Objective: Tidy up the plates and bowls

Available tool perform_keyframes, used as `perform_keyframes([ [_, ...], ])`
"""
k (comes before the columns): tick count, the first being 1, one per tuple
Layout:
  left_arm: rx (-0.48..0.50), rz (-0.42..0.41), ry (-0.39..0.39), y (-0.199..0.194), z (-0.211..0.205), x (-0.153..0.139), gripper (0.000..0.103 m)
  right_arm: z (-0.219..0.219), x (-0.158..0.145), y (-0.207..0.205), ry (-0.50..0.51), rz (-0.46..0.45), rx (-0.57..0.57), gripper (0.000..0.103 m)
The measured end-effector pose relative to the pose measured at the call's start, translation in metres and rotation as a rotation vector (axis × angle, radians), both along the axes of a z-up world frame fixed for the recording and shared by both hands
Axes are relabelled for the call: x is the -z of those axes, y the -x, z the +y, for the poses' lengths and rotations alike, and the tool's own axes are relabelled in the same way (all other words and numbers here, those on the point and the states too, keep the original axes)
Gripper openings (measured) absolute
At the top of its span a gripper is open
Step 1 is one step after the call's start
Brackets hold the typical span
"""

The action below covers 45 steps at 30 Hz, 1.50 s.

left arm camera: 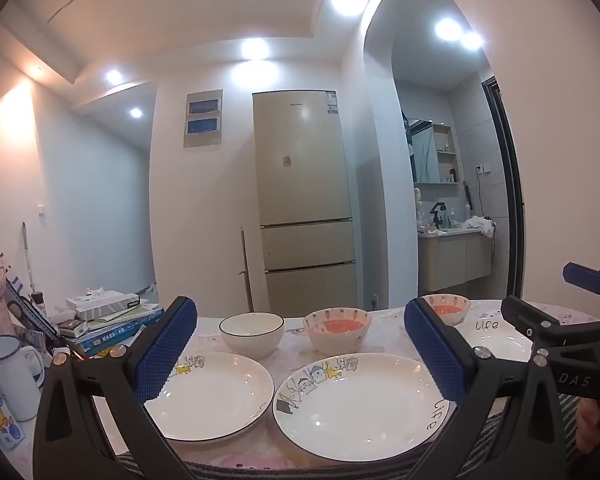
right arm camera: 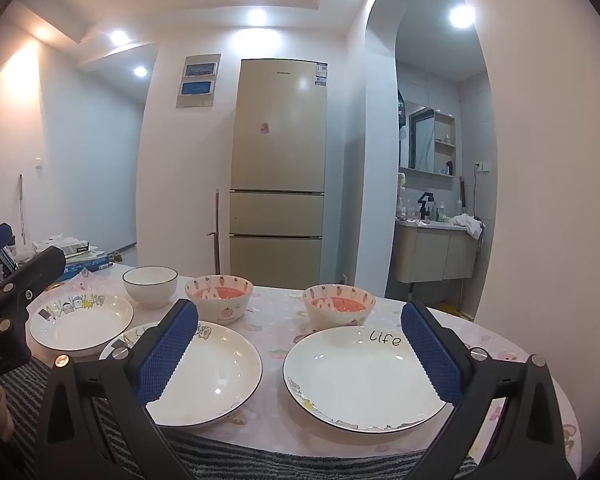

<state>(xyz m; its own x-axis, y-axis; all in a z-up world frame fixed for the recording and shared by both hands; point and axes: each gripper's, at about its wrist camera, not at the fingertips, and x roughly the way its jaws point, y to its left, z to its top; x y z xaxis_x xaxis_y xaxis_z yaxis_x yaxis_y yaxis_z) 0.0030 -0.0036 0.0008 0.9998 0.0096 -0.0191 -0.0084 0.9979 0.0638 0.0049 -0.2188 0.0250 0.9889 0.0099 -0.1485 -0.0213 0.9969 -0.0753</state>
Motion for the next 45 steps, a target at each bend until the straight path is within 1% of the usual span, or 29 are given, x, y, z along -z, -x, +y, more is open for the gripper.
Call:
perform_keyframes([
  [1, 0.0, 0.001, -0.001, -0.0002, 0.0001, -0.0004, 0.103, -0.0014, -0.0034, 0.0011, 0.0, 0.0, 0.0, 0.103],
  [16, 0.0, -0.006, -0.002, -0.0003, -0.0009, -0.0009, 0.103, -0.0013, -0.0028, 0.0012, -0.001, 0.001, 0.0, 0.103],
  [28, -0.009, -0.029, 0.0, 0.0043, 0.0006, -0.001, 0.103, -0.003, -0.0065, 0.0049, -0.006, -0.003, 0.002, 0.103],
  [36, -0.011, -0.04, -0.013, 0.0053, -0.002, -0.0007, 0.103, -0.0032, -0.0063, 0.005, -0.006, -0.004, 0.003, 0.103],
  [45, -0.011, -0.039, -0.012, 0.0054, -0.002, -0.0005, 0.103, -0.0031, -0.0058, 0.0048, -0.006, -0.004, 0.002, 0.103],
])
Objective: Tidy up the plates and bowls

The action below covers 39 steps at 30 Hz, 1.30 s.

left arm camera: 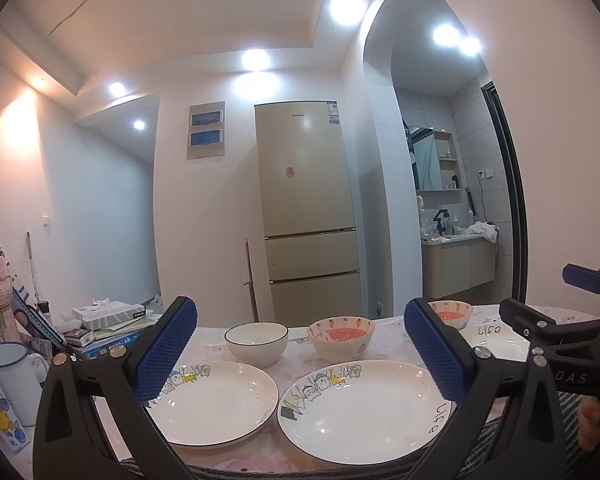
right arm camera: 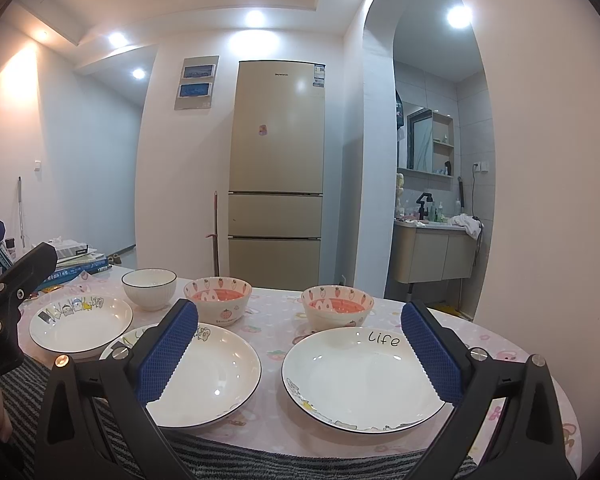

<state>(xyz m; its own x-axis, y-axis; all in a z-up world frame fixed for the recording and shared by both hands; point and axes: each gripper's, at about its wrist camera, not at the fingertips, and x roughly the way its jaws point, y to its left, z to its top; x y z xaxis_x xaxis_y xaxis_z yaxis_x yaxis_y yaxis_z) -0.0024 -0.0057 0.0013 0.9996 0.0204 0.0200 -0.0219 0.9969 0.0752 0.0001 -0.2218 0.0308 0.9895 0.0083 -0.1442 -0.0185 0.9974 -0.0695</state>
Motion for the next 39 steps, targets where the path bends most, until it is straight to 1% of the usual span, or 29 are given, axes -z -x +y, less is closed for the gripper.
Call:
perform_keyframes([
  [39, -0.007, -0.002, 0.0, -0.0009, 0.0009, 0.0005, 0.103, -0.0006, -0.0003, 0.0003, -0.001, 0.0, 0.0, 0.103],
])
